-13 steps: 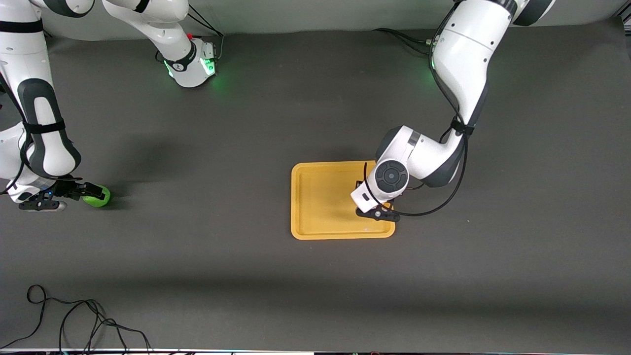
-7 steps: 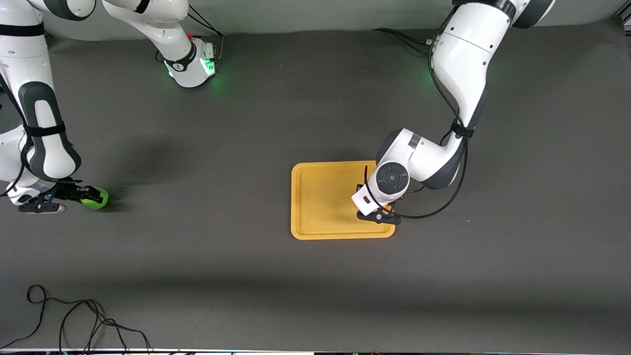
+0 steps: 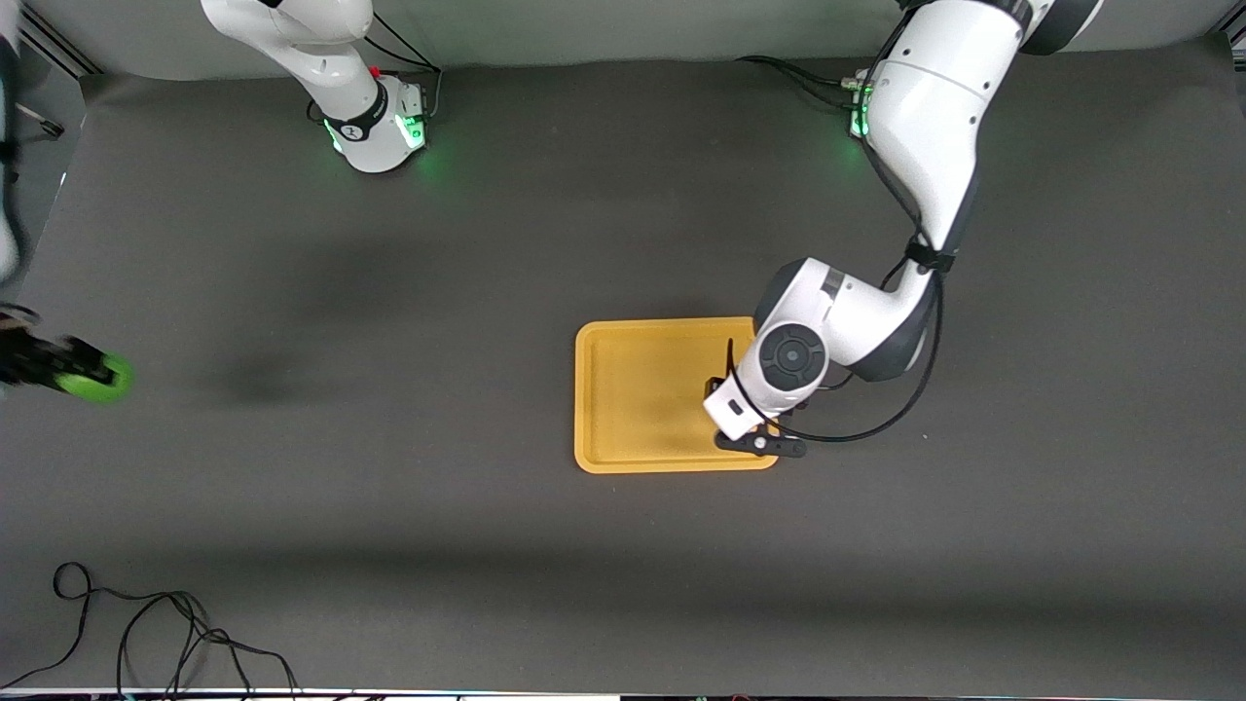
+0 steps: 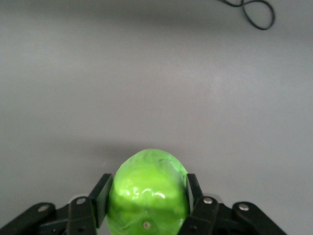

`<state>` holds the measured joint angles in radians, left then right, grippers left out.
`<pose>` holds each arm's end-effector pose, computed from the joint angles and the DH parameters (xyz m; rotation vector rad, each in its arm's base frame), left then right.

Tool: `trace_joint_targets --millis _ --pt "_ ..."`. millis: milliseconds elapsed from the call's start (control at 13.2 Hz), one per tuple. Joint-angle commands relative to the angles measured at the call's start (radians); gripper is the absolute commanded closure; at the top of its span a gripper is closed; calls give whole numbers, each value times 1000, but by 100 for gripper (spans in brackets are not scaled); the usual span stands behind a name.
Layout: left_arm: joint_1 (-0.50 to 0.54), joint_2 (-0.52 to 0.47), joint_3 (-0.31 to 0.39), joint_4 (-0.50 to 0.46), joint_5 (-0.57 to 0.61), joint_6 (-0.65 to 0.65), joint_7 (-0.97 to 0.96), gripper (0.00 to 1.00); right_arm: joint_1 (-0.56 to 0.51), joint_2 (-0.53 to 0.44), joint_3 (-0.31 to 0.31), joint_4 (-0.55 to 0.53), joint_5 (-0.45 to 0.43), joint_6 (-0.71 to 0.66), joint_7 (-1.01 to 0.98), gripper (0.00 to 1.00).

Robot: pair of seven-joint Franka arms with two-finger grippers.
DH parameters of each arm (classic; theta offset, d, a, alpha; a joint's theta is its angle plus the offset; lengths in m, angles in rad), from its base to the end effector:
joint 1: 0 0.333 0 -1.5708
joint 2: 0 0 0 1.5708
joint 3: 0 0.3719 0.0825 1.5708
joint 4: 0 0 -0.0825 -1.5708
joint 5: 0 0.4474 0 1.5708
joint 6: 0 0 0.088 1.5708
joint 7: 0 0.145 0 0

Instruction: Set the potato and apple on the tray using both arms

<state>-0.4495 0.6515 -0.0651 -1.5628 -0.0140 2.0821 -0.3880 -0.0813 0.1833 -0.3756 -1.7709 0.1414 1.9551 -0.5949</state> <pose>0.6698 -0.3734 0.2218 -3.1190 0.1690 0.2199 0.6233 -0.2769 0.4561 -3.0892 -0.1423 -0.0701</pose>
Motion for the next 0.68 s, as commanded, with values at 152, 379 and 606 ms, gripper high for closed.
trace_joint_targets --millis 152,379,606 --pt "135 -220 -2 -11 3 -305 128 0 92 1 -2 229 -82 -235 134 67" --pt "225 -326 1 -11 5 -411 219 0 207 15 0 243 -80 -236 268 67" --pt "291 -404 1 -17 5 -479 300 0 368 22 1 254 -72 -234 471 67"
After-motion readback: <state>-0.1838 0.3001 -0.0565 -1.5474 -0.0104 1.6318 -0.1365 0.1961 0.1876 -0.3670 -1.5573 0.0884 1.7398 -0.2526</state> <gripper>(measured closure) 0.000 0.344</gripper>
